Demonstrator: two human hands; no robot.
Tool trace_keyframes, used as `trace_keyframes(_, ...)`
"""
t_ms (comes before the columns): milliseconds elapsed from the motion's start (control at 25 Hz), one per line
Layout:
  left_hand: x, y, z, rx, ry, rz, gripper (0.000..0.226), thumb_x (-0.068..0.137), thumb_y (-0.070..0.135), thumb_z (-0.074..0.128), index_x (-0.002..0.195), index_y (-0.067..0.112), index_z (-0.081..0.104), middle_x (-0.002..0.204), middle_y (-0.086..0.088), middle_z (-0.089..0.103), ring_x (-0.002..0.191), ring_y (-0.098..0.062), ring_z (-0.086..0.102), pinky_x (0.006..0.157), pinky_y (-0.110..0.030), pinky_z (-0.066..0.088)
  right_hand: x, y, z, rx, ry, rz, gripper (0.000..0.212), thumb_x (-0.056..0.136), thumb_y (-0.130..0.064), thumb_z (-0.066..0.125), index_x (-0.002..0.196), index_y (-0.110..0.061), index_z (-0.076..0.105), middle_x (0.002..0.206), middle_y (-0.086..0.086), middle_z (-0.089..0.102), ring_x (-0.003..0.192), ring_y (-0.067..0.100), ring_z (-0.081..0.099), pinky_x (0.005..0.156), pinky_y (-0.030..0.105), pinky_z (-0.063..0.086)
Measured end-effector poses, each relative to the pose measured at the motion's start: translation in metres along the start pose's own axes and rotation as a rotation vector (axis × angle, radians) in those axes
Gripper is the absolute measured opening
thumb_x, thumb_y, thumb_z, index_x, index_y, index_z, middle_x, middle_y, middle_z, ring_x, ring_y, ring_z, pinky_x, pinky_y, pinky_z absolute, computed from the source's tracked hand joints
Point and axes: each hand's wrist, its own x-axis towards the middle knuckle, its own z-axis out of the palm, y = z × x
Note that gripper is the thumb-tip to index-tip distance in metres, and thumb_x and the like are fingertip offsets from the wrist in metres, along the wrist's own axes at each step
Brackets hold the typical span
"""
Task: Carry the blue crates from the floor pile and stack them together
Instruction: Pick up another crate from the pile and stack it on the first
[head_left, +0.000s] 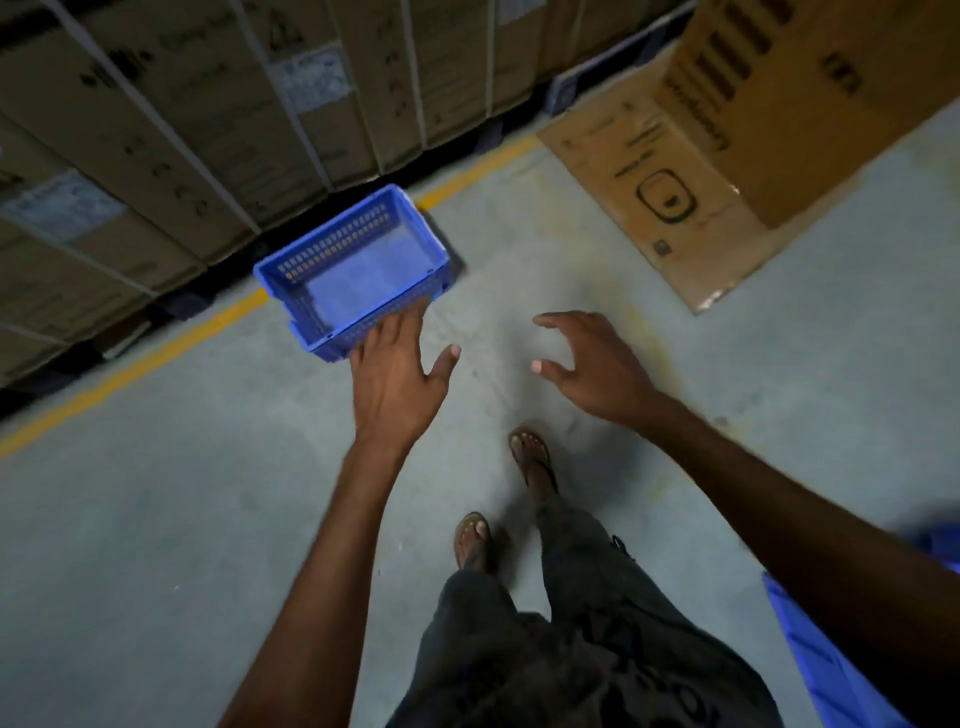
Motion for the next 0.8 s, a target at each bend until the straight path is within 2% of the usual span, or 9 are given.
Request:
trace_keyframes(200, -0.059, 0.078, -0.024, 0.015, -0.111, 0.343, 0.069, 0.09, 0.043, 0.062, 0.15, 0.027, 0.033, 0.144, -0.002, 0.048, 0.134, -0.024, 0.041, 0.107, -0.043, 0.033, -0.146, 0.007, -0.038, 0.088, 0.25, 0.194, 0.055, 0.087, -0.041, 0.068, 0.138, -0.03, 0.049, 0.134, -0.005, 0.055, 0.124, 0.017, 0.043, 0.102, 0.035, 0.038)
trace_keyframes(360, -0.095, 0.158, -0.007, 0.045, -0.212, 0.645, 0.07, 0.091, 0.043, 0.061, 0.152, 0.028, 0.029, 0.145, 0.002, 0.046, 0.136, -0.021, 0.04, 0.105, -0.041, 0.034, -0.255, 0.046, -0.049, 0.15, 0.357, 0.411, 0.058, 0.086, -0.048, 0.067, 0.139, -0.037, 0.046, 0.134, -0.01, 0.054, 0.126, 0.016, 0.044, 0.102, 0.038, 0.041)
trace_keyframes(640, -0.213, 0.329, 0.084, -0.014, -0.448, 1.071, 0.062, 0.094, 0.049, 0.056, 0.149, 0.033, 0.033, 0.143, 0.009, 0.048, 0.135, -0.014, 0.042, 0.104, -0.037, 0.035, -0.465, 0.133, -0.079, 0.265, 0.671, 0.768, 0.056, 0.086, -0.046, 0.069, 0.137, -0.038, 0.047, 0.128, -0.015, 0.057, 0.122, 0.01, 0.047, 0.099, 0.033, 0.041)
trace_keyframes(800, -0.307, 0.446, 0.163, -0.039, -0.543, 1.21, 0.064, 0.092, 0.054, 0.056, 0.148, 0.031, 0.036, 0.14, 0.007, 0.051, 0.13, -0.015, 0.047, 0.101, -0.037, 0.041, -0.599, 0.2, -0.091, 0.319, 0.746, 0.932, 0.056, 0.084, -0.046, 0.07, 0.136, -0.037, 0.049, 0.127, -0.015, 0.058, 0.122, 0.011, 0.047, 0.1, 0.037, 0.043)
